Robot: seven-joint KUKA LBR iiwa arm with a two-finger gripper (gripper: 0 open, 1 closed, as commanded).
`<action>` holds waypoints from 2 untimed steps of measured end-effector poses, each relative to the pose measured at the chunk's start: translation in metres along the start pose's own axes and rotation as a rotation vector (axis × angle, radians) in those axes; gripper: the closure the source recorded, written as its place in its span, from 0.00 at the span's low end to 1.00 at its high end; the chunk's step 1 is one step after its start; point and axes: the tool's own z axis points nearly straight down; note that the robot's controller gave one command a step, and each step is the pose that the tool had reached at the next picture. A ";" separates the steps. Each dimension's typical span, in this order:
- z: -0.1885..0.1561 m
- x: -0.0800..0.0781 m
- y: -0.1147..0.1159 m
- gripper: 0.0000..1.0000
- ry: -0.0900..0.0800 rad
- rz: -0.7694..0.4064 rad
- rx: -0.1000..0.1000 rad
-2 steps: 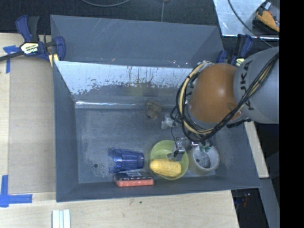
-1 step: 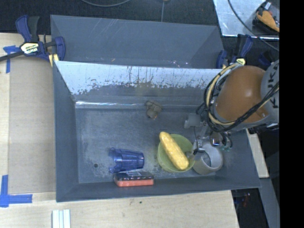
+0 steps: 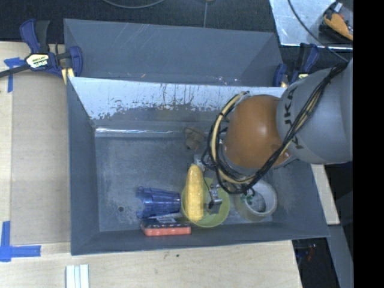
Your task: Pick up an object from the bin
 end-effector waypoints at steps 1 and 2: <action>0.011 -0.005 -0.152 1.00 -0.023 0.103 -0.019; 0.012 -0.001 -0.161 1.00 -0.017 0.113 -0.007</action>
Offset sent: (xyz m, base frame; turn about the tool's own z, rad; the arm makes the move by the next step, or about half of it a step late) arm 0.0000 0.0000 0.0000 0.0000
